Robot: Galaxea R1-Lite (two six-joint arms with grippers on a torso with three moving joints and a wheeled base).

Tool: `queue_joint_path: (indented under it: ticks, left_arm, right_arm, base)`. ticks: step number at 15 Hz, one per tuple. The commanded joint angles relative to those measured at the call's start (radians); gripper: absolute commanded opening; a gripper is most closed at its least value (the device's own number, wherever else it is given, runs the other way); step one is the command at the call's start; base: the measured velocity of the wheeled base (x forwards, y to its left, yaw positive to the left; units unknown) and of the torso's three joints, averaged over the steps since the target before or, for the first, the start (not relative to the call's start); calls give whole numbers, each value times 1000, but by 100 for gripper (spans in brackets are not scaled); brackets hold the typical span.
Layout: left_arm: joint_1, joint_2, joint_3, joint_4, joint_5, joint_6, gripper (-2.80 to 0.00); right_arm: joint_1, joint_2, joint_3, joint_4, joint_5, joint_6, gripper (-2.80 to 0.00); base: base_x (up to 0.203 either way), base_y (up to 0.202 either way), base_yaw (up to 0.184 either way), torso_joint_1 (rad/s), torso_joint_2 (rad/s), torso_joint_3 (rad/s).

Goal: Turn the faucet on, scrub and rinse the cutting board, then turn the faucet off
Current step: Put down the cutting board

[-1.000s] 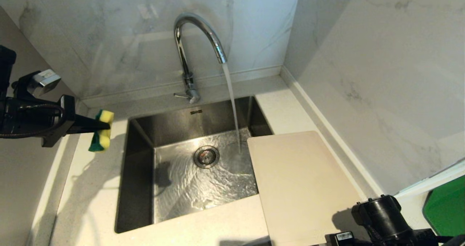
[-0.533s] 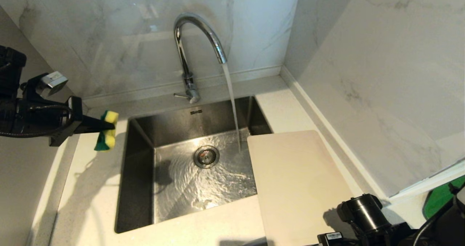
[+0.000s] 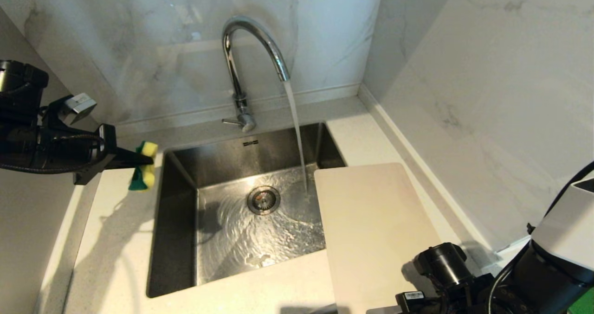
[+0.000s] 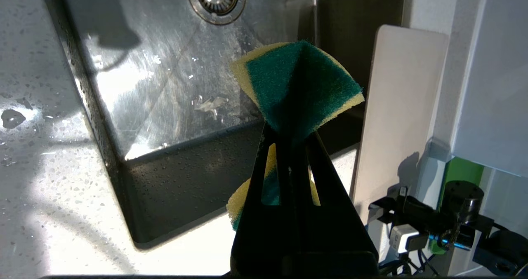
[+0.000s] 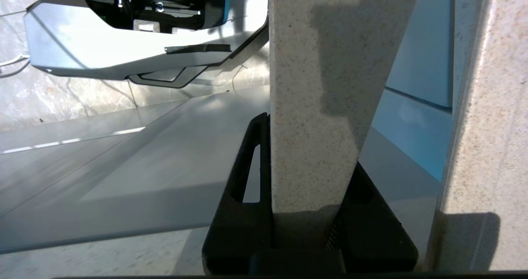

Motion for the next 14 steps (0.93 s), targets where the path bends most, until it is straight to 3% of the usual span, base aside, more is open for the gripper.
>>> queue_joint_path:
  ticks: [1, 2, 3, 14]
  left_arm:
    - [0, 20, 0, 2, -3, -3, -280]
    - [0, 22, 0, 2, -4, -3, -280]
    - [0, 22, 0, 2, -4, -3, -280]
    - [-27, -10, 5, 4, -2, -13, -280]
  right_arm:
    - [1, 24, -13, -2, 1, -8, -280]
    - [1, 24, -13, -2, 1, -7, -280]
    - [2, 24, -13, -2, 0, -7, 0]
    - [2, -134, 31, 0, 10, -8, 0]
  base:
    - [0, 0, 0, 0, 0, 0]
    - [0, 0, 0, 0, 0, 0]
    - [0, 0, 0, 0, 0, 0]
    - [0, 0, 0, 0, 0, 0]
